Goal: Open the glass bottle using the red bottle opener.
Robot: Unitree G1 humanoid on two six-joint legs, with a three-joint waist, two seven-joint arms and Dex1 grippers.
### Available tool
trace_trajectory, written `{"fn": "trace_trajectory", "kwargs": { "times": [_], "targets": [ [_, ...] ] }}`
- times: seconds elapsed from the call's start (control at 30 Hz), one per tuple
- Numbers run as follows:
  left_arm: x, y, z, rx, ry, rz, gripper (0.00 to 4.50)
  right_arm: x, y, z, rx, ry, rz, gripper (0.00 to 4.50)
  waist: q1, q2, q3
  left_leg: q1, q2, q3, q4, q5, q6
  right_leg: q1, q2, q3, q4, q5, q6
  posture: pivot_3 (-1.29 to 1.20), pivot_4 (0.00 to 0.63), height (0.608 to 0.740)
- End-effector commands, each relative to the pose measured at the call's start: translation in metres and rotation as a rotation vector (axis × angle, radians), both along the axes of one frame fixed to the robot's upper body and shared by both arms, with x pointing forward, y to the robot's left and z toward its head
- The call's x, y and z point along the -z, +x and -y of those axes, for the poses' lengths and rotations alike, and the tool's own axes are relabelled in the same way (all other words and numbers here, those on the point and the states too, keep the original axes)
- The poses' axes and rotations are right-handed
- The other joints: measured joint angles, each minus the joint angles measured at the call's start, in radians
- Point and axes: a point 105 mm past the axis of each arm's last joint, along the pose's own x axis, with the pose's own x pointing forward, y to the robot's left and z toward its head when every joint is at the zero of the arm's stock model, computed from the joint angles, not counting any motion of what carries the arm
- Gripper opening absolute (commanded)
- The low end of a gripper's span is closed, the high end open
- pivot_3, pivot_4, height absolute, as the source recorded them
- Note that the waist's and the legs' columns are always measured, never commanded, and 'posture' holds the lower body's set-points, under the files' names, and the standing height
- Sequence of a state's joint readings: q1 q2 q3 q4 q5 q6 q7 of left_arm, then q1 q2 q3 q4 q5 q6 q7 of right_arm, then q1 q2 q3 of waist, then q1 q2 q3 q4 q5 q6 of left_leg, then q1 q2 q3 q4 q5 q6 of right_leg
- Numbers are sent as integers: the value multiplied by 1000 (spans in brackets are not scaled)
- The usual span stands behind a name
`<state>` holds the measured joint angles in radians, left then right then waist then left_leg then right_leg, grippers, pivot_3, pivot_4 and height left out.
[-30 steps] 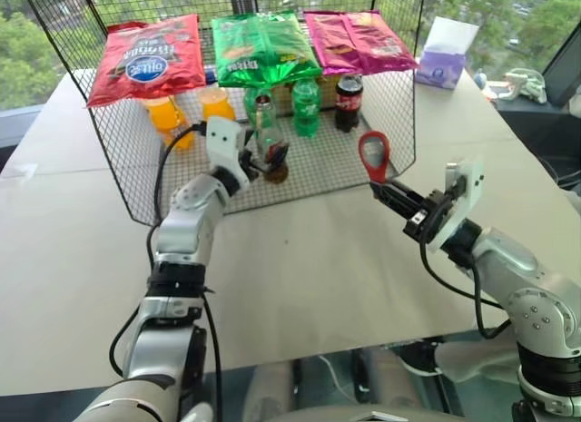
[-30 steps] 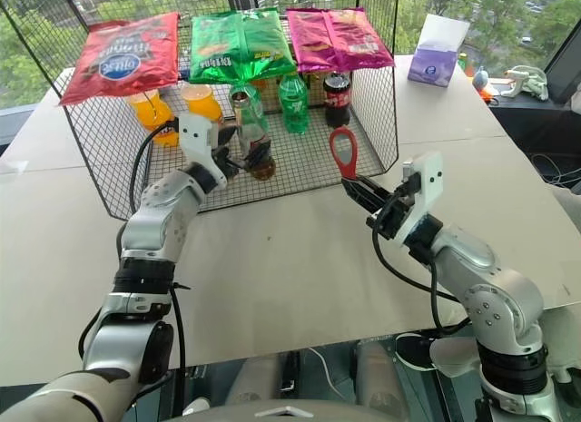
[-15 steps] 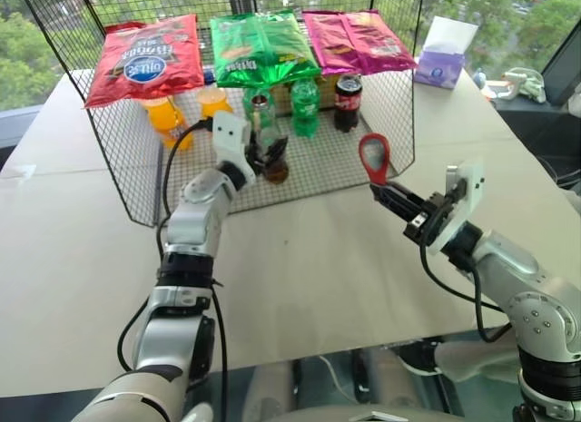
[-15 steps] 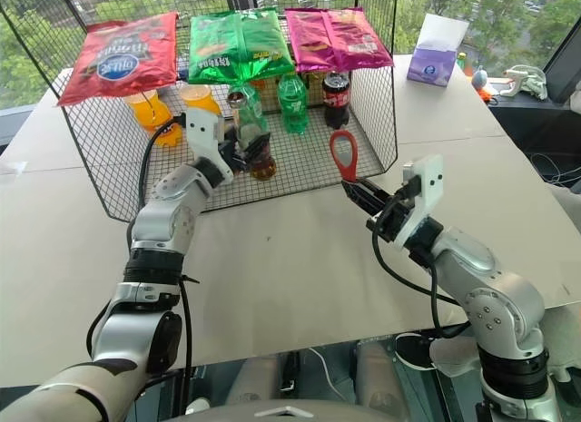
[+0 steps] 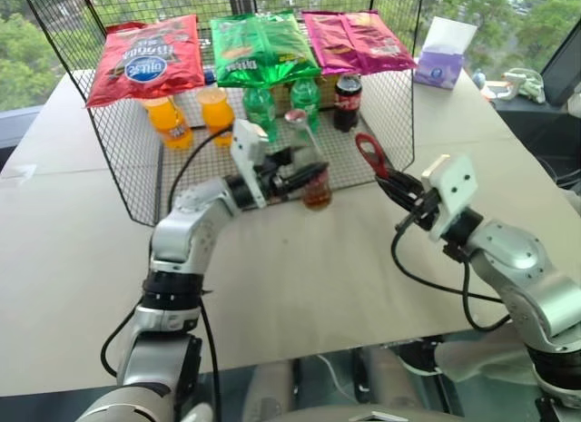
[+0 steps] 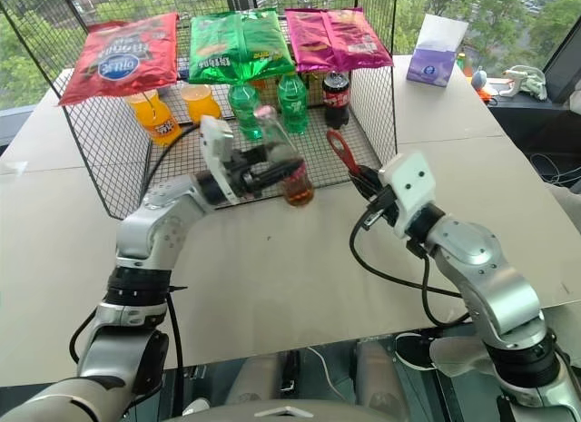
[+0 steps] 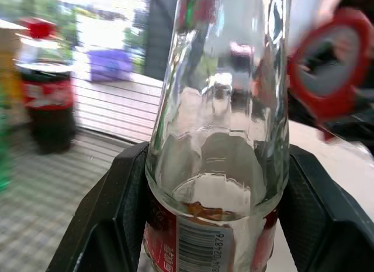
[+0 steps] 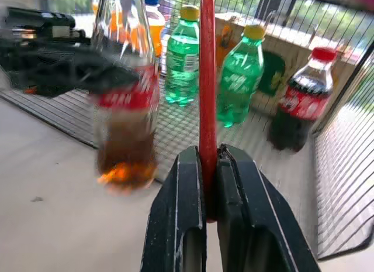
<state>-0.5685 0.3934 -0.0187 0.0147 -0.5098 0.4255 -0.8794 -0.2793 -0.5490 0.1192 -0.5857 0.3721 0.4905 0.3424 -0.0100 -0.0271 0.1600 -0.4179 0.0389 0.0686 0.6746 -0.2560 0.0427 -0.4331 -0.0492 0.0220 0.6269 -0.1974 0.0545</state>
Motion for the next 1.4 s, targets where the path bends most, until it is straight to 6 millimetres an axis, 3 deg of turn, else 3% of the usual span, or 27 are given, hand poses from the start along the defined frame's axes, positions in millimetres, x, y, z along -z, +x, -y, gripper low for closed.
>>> {"fn": "trace_trajectory", "kwargs": {
  "times": [0.03,0.17,0.4,0.73,1.07,1.13,1.17,1.23,1.4],
  "targets": [
    [7,-12,12,103,62,60,2438,-22,2,-2,43,-26,171,0,0,0,0,0,0,0,0,0,0,0,0,0,0,0,0,0,150,740],
    [22,-16,11,135,137,63,2438,-20,1,-11,45,-91,248,0,-2,0,0,0,1,0,0,0,0,-1,1,0,0,0,0,0,150,740],
    [23,-12,15,134,167,79,2438,-7,10,-18,77,-290,400,0,-2,0,0,0,1,1,2,0,0,0,1,1,1,-1,-2,0,150,740],
    [20,-7,20,127,156,70,2438,5,-4,-21,101,-362,551,0,-1,0,0,0,1,0,3,0,0,0,1,1,2,0,-1,0,150,740],
    [20,-9,19,170,106,47,2438,8,-3,-28,116,-360,577,0,-1,0,0,2,1,0,10,0,0,1,1,1,11,-2,-4,0,150,740],
    [17,-8,17,161,92,57,3459,8,-3,-27,124,-351,574,0,-1,0,0,2,1,0,10,0,0,1,1,1,11,-2,-4,0,150,740],
    [17,-8,17,157,88,61,3600,8,-2,-27,125,-351,573,0,-1,0,0,2,1,0,10,0,0,1,1,1,11,-2,-4,0,150,740],
    [14,-9,17,153,68,65,4378,8,-2,-26,129,-351,570,0,-1,0,0,2,1,0,10,0,0,1,1,2,11,-2,-4,0,150,740],
    [6,-11,14,153,48,71,4472,6,1,-20,149,-356,567,0,-2,0,0,2,1,0,10,0,0,1,1,2,11,-3,-4,0,150,740]
  ]
}}
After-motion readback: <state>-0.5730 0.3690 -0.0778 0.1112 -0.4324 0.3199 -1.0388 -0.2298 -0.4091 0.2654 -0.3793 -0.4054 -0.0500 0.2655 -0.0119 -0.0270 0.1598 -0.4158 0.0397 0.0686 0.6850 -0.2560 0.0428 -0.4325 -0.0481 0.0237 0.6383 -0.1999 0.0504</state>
